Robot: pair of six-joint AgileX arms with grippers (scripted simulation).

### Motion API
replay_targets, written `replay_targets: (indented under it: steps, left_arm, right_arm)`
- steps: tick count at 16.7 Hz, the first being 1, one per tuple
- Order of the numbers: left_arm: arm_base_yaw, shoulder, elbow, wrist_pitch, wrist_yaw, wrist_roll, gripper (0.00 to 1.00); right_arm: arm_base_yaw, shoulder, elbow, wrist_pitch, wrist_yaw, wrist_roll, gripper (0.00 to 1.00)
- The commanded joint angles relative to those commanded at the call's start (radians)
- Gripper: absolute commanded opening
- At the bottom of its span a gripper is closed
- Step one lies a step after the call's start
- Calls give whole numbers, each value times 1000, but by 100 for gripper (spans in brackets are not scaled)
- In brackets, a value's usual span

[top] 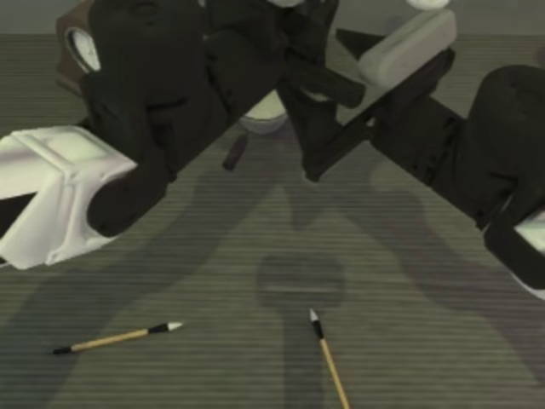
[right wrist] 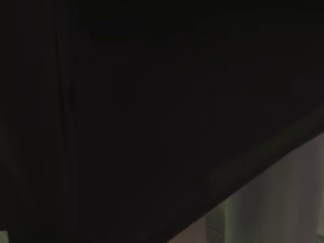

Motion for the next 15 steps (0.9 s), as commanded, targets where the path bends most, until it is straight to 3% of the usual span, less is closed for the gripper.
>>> replay_targets:
  steps: [6, 12, 15]
  left_arm:
    - [5, -16, -1, -6, 4, 4, 0]
    - [124, -101, -74, -17, 108, 5, 0]
    - [151, -120, -91, -20, 131, 6, 0]
  right_arm:
    - [-22, -11, -17, -7, 5, 0, 100]
    - [-48, -231, -218, -21, -30, 1, 100]
    - [-52, -268, -254, -22, -38, 1, 100]
